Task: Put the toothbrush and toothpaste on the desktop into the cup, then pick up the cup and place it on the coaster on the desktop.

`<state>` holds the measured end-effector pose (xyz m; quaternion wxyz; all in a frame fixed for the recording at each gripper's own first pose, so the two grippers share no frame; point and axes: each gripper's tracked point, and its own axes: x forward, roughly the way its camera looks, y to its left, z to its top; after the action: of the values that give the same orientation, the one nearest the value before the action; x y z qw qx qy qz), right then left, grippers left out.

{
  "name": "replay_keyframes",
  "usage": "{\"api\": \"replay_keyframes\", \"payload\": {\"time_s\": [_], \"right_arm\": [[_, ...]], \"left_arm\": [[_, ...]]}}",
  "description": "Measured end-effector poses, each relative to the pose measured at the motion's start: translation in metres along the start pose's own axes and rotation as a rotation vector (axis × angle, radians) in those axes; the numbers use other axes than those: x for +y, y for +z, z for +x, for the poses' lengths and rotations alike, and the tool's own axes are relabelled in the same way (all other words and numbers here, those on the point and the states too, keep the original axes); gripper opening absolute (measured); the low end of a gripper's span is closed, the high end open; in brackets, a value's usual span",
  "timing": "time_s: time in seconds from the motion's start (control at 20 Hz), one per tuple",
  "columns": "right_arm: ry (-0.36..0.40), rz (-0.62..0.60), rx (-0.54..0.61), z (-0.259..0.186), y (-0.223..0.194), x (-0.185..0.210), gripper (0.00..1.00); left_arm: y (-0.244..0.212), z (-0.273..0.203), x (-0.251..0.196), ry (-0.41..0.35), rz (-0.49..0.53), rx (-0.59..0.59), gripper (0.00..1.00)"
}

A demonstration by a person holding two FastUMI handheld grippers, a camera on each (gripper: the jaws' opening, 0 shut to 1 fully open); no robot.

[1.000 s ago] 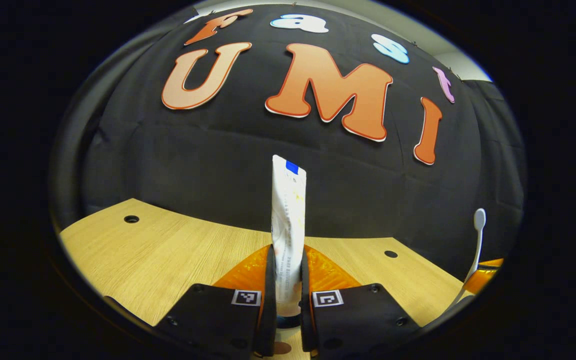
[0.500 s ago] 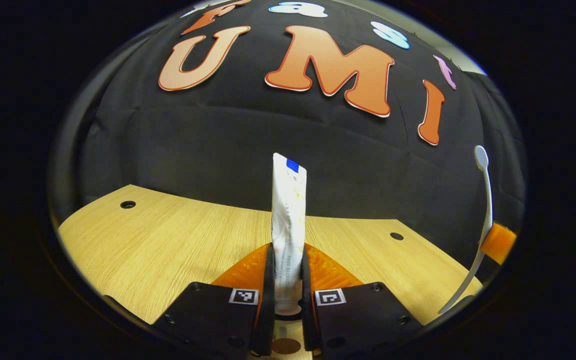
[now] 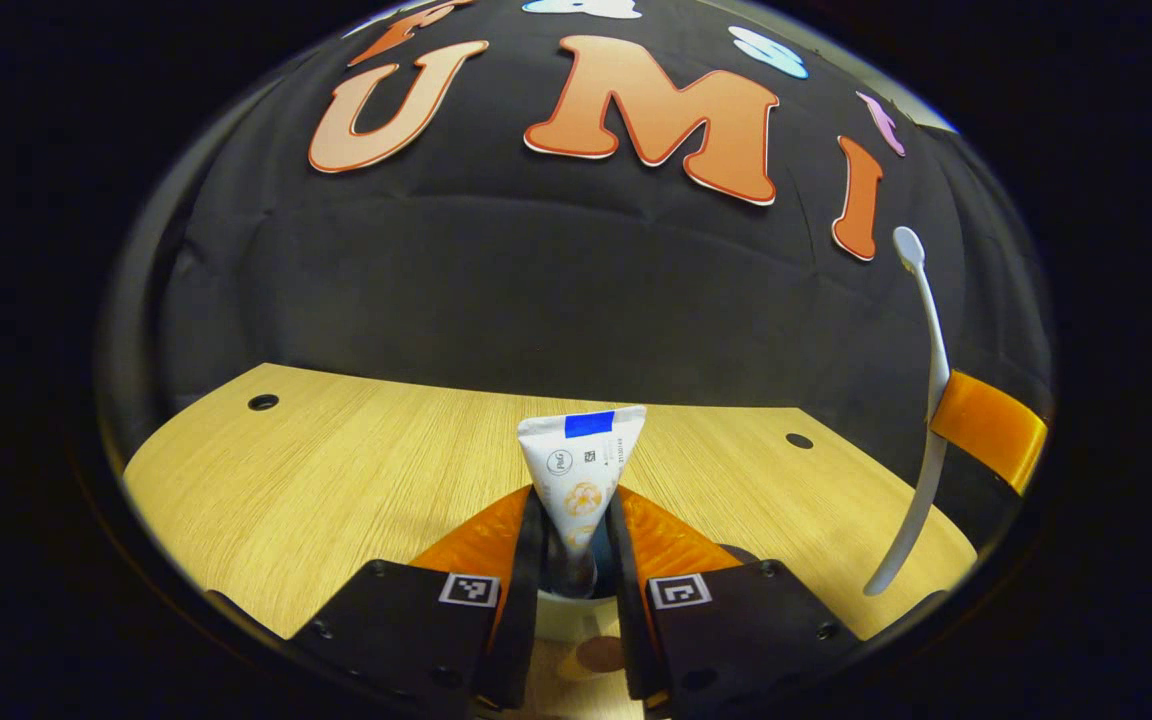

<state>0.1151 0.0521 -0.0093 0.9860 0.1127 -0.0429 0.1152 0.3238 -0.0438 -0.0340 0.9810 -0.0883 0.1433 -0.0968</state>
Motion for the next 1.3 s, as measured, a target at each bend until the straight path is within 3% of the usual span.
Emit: {"api": "replay_keyframes", "payload": {"time_s": [0.25,0.3,0.35,0.5,0.7,0.85,1.05,1.3], "right_arm": [[0.045,0.015,-0.057,0.011,0.009,0.012,0.04],[0.055,0.02,-0.068,0.014,0.011,0.015,0.04],[0.065,0.027,-0.083,0.018,0.012,0.017,0.05],[0.088,0.069,-0.118,0.029,0.013,0.025,0.04],[0.114,0.132,-0.144,0.045,0.013,0.033,0.04],[0.148,0.184,-0.185,0.054,0.013,0.044,0.04],[0.144,0.161,-0.243,0.066,0.011,0.05,0.04],[0.124,0.131,-0.211,0.081,-0.017,0.049,0.04]], "left_arm": [[-0.001,-0.022,0.006,-0.013,-0.027,0.016,0.46],[0.001,-0.028,0.008,-0.016,-0.025,0.017,0.53],[0.001,-0.037,0.011,-0.02,-0.024,0.014,0.51],[0.003,-0.057,0.023,-0.001,0.007,0.012,0.74],[0.007,-0.082,0.041,0.03,0.035,-0.017,0.82],[0.005,-0.097,0.054,0.05,0.035,-0.03,0.83],[0.006,-0.108,0.071,0.079,0.021,-0.049,0.83],[-0.002,-0.108,0.078,0.085,-0.009,-0.033,0.83]]}}
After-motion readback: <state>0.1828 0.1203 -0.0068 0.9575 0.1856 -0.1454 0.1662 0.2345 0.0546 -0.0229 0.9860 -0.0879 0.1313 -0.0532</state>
